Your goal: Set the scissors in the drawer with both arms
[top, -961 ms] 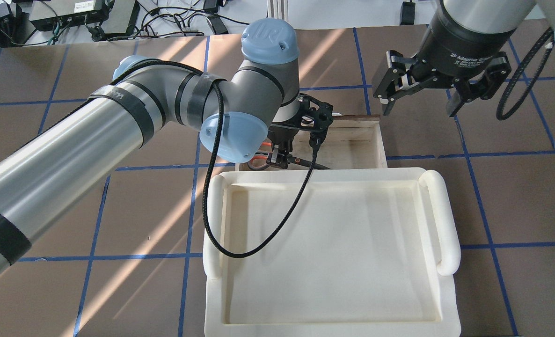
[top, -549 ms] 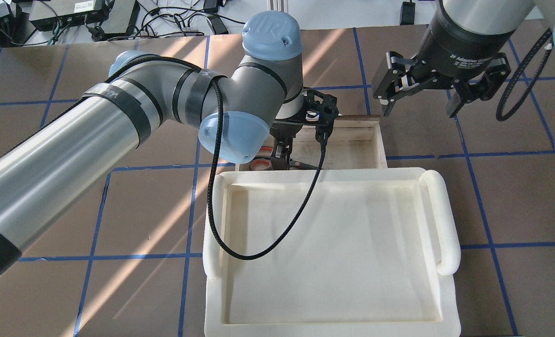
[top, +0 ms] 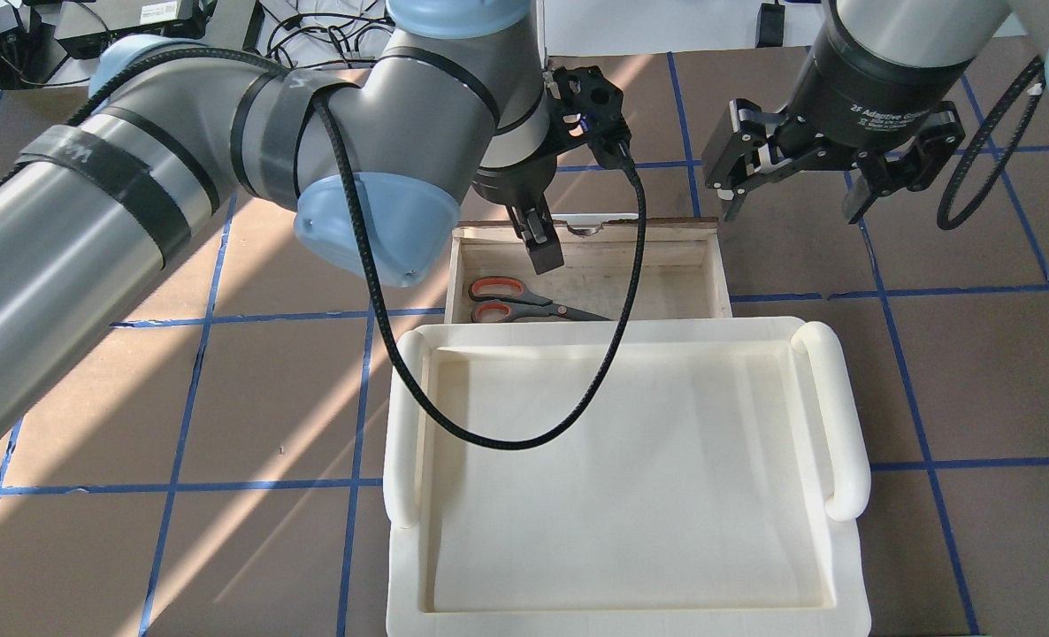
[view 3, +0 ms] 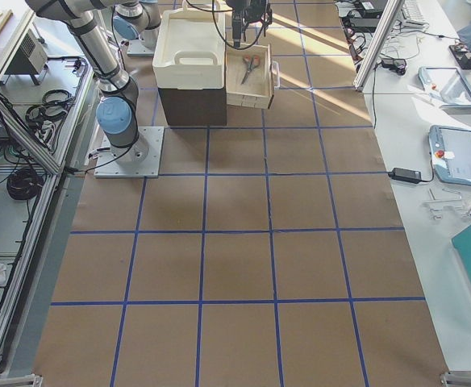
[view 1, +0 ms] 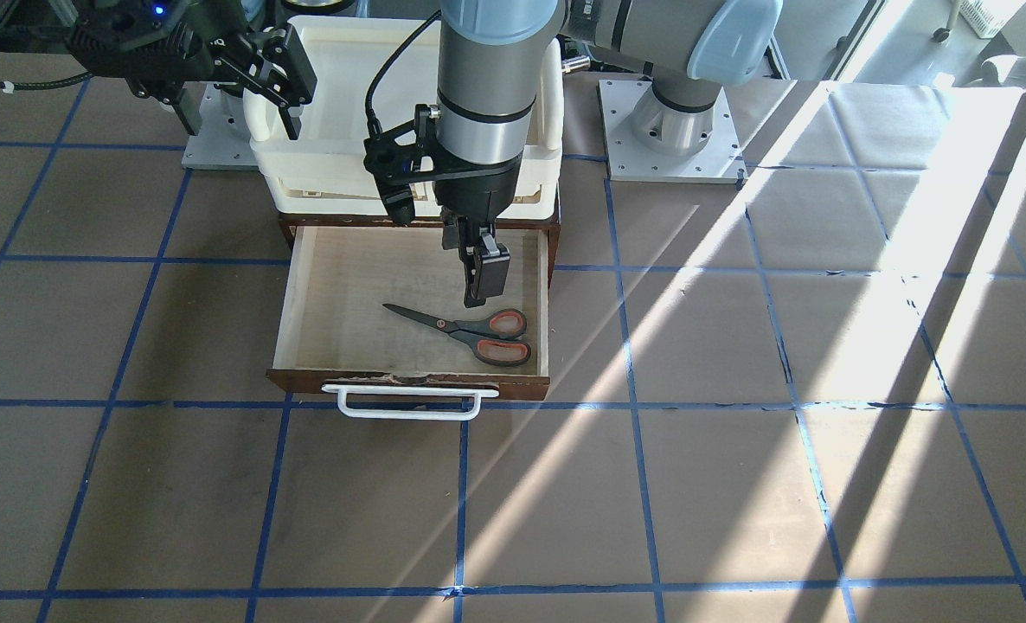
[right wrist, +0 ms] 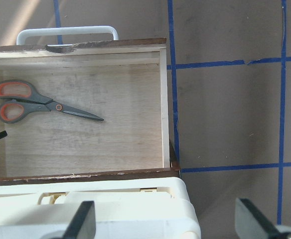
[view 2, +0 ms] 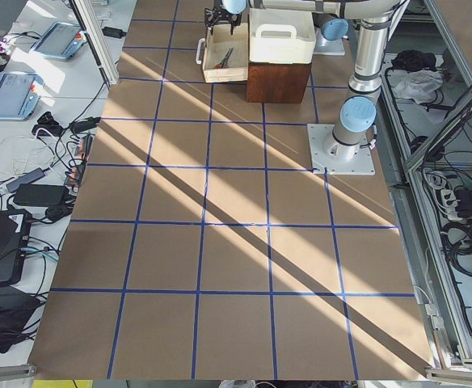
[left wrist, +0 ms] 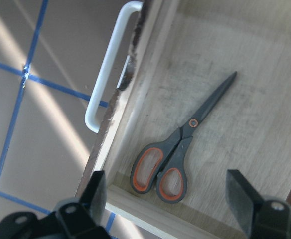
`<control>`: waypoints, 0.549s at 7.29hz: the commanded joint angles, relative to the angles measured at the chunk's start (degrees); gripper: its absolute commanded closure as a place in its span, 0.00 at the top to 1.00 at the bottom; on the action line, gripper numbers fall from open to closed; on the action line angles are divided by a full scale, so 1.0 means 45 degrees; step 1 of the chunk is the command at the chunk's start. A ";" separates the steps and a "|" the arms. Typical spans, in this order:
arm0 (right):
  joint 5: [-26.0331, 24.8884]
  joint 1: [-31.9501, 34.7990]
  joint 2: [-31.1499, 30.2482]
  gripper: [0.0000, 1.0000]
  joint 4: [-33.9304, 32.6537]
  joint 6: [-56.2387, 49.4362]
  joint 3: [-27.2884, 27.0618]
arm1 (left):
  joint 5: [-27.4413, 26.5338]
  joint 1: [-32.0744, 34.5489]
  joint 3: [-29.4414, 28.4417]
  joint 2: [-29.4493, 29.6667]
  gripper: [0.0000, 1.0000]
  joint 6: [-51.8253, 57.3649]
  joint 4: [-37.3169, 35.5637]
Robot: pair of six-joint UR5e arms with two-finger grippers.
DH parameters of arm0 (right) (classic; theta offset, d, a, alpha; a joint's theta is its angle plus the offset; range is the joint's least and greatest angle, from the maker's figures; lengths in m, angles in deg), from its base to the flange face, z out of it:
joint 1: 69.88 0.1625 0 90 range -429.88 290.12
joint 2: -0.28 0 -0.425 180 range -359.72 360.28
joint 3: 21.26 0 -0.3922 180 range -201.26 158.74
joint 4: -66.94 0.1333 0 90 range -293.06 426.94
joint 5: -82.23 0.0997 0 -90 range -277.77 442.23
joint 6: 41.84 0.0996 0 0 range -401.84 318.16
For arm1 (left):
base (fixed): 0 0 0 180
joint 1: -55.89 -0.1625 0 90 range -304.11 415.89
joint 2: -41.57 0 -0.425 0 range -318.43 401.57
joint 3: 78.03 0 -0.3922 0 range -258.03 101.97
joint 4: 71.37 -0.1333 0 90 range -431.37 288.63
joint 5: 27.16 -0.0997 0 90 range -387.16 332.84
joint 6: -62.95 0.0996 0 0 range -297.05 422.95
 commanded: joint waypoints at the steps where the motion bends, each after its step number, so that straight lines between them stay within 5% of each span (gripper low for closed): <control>1: 0.0003 0.0000 0.0001 1.00 0.0008 -0.0052 -0.0001 | -0.0176 -0.1302 -0.0165 -0.0771 1.00 -0.5482 0.0035; 4: 0.0042 0.0000 0.0001 1.00 0.0007 -0.0033 -0.0021 | -0.0275 -0.3215 0.0069 -0.1241 1.00 -0.9446 0.1454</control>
